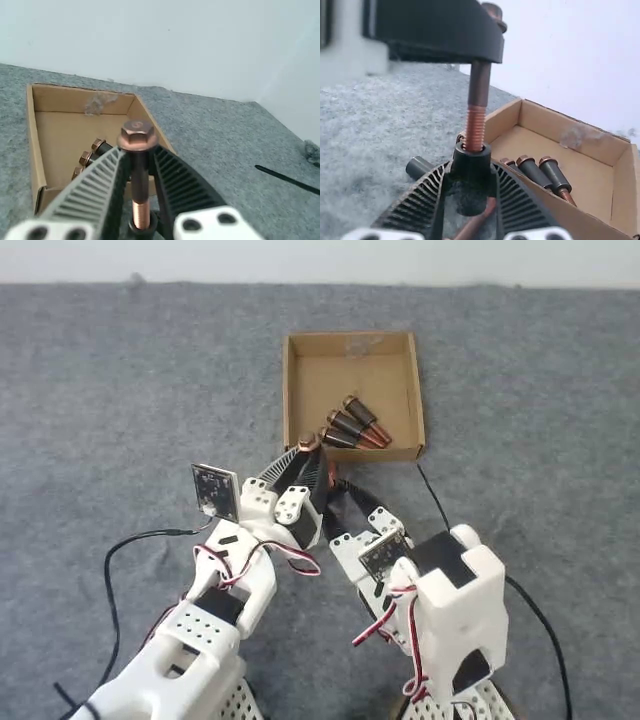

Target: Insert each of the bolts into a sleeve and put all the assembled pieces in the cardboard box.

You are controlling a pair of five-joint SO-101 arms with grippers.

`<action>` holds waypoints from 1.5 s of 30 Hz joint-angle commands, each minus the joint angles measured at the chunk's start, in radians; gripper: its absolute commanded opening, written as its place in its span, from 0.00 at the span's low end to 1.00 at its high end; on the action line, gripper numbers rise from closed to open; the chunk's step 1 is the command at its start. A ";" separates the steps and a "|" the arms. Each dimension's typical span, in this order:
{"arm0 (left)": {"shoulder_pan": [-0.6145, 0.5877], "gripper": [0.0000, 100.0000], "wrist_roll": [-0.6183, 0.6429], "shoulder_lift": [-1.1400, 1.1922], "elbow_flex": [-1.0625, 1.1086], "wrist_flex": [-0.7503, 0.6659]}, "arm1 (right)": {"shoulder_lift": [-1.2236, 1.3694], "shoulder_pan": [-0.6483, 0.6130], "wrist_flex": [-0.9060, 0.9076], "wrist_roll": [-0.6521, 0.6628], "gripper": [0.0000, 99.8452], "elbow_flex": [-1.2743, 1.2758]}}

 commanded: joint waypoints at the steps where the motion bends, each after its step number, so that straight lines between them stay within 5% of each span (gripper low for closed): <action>1: 0.006 0.01 -0.014 0.002 -0.005 -0.031 | -0.065 0.015 -0.025 -0.014 0.01 0.003; 10: 0.038 0.01 -0.014 0.091 -0.012 -0.011 | -0.065 0.015 -0.028 -0.014 0.01 0.003; 14: 0.104 0.01 -0.109 0.230 -0.056 -0.012 | -0.067 0.016 -0.028 -0.012 0.01 0.003; 23: 0.107 0.01 -0.109 0.431 -0.079 -0.226 | -0.073 0.044 -0.028 -0.012 0.01 -0.005; 39: 0.109 0.01 -0.109 0.446 -0.079 -0.232 | -0.067 0.076 -0.025 -0.012 0.01 -0.028; 45: 0.115 0.11 -0.107 0.446 -0.059 -0.233 | -0.070 0.076 -0.025 -0.012 0.01 -0.028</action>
